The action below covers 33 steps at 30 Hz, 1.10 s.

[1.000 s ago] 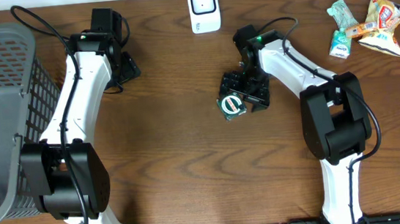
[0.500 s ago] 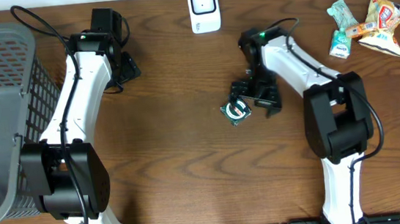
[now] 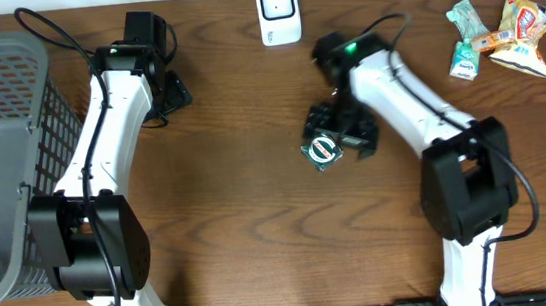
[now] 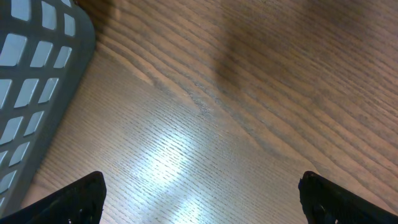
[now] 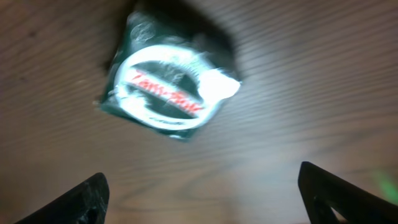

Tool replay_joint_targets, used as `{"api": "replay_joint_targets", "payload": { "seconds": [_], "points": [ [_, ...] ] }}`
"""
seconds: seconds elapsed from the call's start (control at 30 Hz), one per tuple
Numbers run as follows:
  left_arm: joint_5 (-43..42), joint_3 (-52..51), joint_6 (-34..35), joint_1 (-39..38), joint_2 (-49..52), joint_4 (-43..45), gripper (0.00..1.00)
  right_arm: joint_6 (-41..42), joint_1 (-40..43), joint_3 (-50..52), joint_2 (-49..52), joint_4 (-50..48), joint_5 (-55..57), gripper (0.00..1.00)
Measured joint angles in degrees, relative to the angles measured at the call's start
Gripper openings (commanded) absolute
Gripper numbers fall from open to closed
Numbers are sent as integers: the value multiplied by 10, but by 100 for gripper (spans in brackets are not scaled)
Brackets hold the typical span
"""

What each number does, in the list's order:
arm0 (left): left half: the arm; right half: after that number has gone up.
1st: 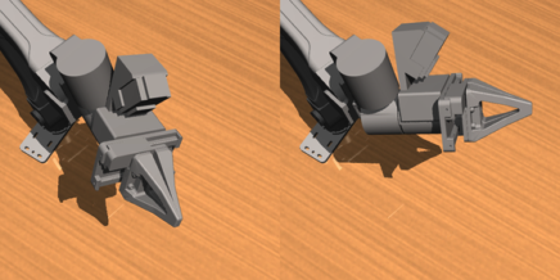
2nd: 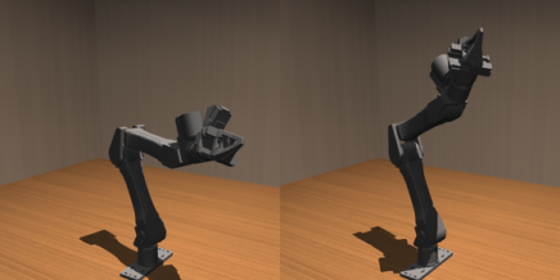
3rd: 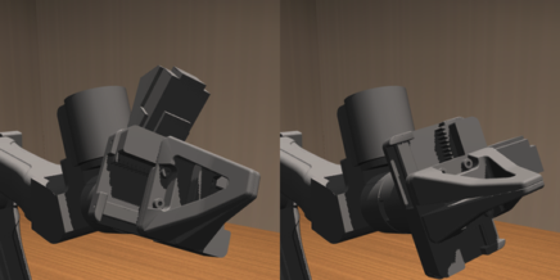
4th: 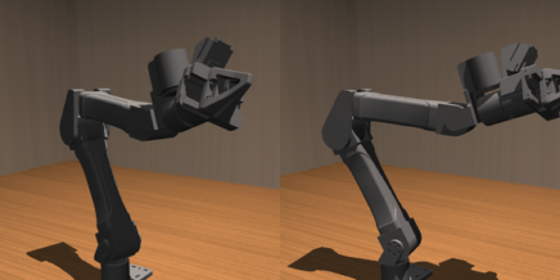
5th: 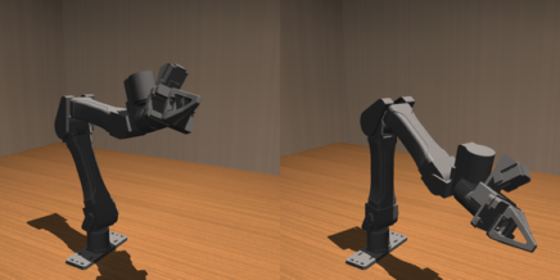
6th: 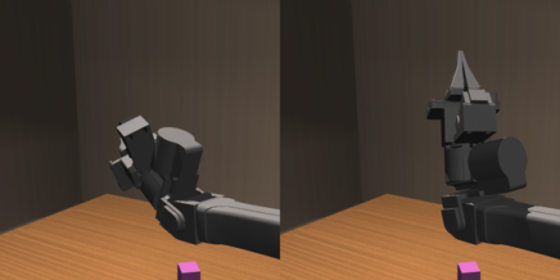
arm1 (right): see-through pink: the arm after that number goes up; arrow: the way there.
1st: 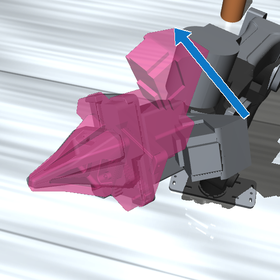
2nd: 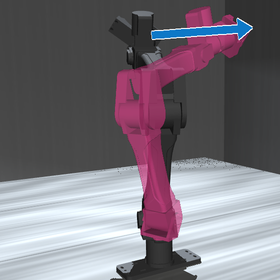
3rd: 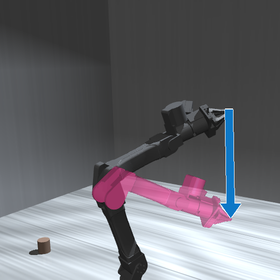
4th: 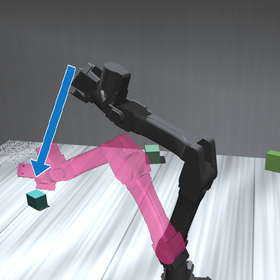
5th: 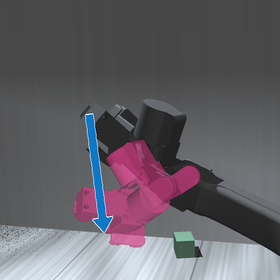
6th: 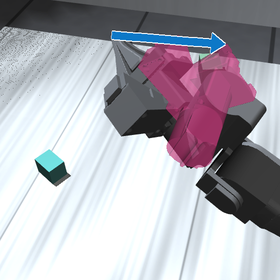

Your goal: Scan the item barcode

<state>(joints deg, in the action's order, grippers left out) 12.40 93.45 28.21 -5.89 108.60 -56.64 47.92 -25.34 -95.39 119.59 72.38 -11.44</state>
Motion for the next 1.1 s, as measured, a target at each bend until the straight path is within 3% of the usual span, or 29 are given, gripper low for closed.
{"api": "replay_joint_targets", "payload": {
  "seconds": [0.17, 0.37, 0.47, 0.53, 0.63, 0.9, 1.1],
  "points": [
    [0, 0, 0, 0, 0, 0, 98, 117, -36, 37, 0, -98, 7, 88],
    [0, 0, 0, 0, 1, 0, 98, 215, -36, 93, 0, -125, 25, 91],
    [0, 0, 0, 0, 1, 0, 98, 242, -36, 120, 0, -152, 33, 79],
    [0, 0, 0, 0, 1, 0, 98, 249, -36, 125, 0, -162, 38, 71],
    [0, 0, 0, 0, 1, 0, 98, 252, -36, 125, 0, -167, 45, 71],
    [0, 0, 0, 0, 1, 0, 98, 236, -31, 125, -1, -154, 77, 82],
    [0, 0, 0, 0, 1, 0, 98, 160, 10, 123, -1, -140, 85, 81]
  ]
}}
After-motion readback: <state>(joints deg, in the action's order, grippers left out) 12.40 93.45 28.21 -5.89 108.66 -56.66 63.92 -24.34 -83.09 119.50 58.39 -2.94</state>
